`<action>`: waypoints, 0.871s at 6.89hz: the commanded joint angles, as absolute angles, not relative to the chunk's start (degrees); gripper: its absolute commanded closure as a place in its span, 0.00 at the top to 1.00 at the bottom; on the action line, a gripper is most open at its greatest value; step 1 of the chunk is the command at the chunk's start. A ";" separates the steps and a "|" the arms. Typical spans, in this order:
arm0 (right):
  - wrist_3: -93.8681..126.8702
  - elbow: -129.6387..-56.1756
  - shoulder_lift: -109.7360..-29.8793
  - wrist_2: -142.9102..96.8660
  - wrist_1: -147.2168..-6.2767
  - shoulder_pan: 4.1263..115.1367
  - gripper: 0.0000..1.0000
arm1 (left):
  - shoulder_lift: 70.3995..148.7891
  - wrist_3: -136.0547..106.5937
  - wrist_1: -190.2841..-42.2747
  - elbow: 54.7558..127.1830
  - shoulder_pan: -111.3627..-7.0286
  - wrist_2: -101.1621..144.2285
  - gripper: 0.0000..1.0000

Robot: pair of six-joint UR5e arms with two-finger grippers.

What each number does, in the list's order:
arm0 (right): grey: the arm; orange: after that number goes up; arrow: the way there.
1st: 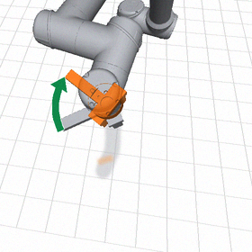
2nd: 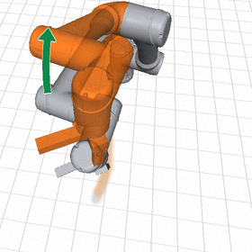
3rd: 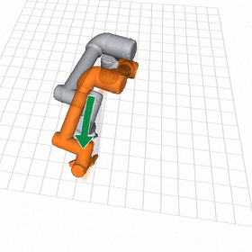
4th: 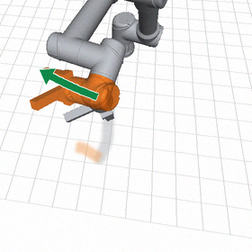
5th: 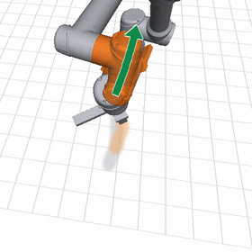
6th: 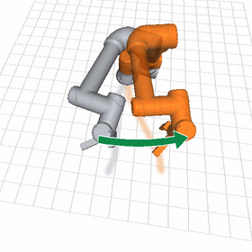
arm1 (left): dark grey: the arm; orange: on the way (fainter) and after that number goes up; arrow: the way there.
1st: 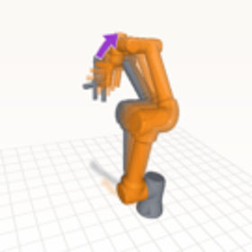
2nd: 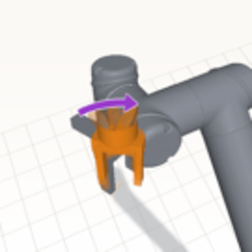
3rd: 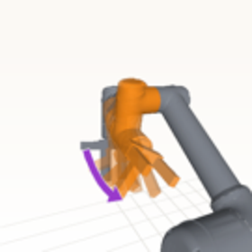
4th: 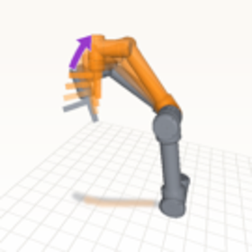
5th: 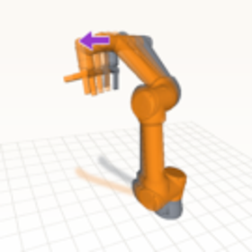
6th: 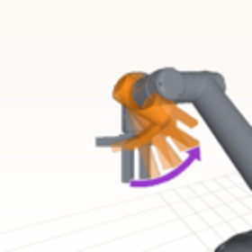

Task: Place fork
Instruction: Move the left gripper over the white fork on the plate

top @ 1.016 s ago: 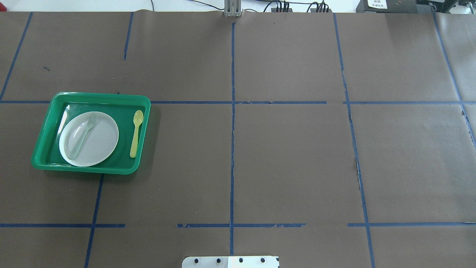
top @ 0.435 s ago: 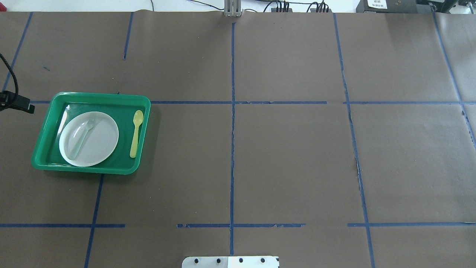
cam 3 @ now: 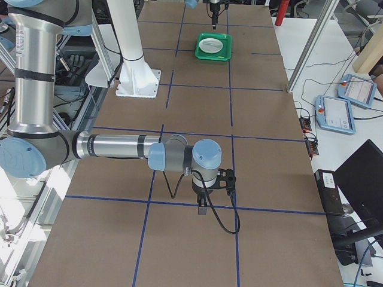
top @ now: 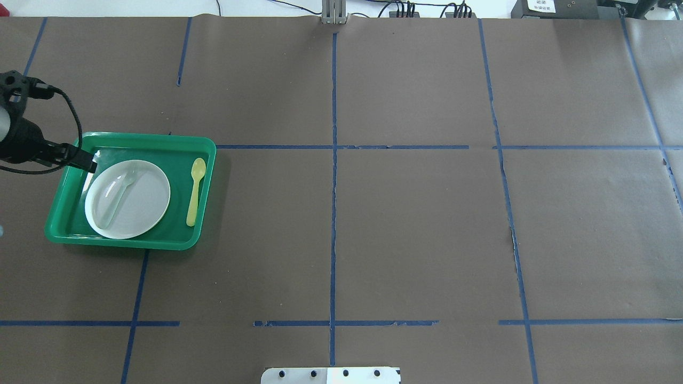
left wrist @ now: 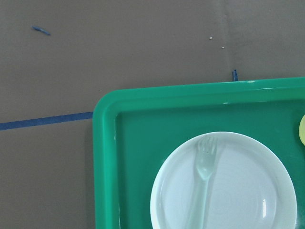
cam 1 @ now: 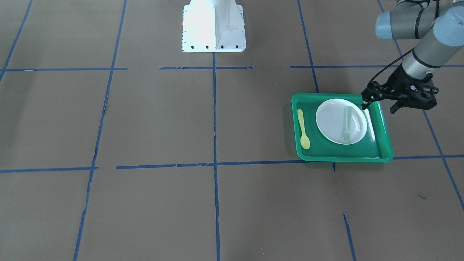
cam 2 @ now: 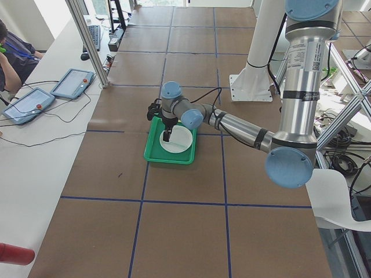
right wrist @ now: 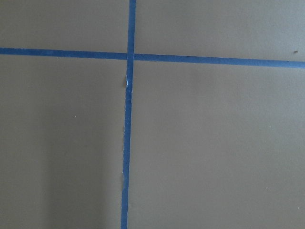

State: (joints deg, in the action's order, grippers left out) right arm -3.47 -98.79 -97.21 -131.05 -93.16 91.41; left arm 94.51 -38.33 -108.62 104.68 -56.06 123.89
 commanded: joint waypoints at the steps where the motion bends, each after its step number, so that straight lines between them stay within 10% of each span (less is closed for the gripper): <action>1: -3.52 -98.79 -97.21 -131.04 -93.16 91.41 1.00 | 99.04 -38.32 -109.07 98.11 -52.14 123.14 1.00; 6: -3.51 -98.79 -97.21 -131.04 -93.16 91.41 1.00 | 99.23 -41.39 -116.50 91.26 -49.48 121.73 0.96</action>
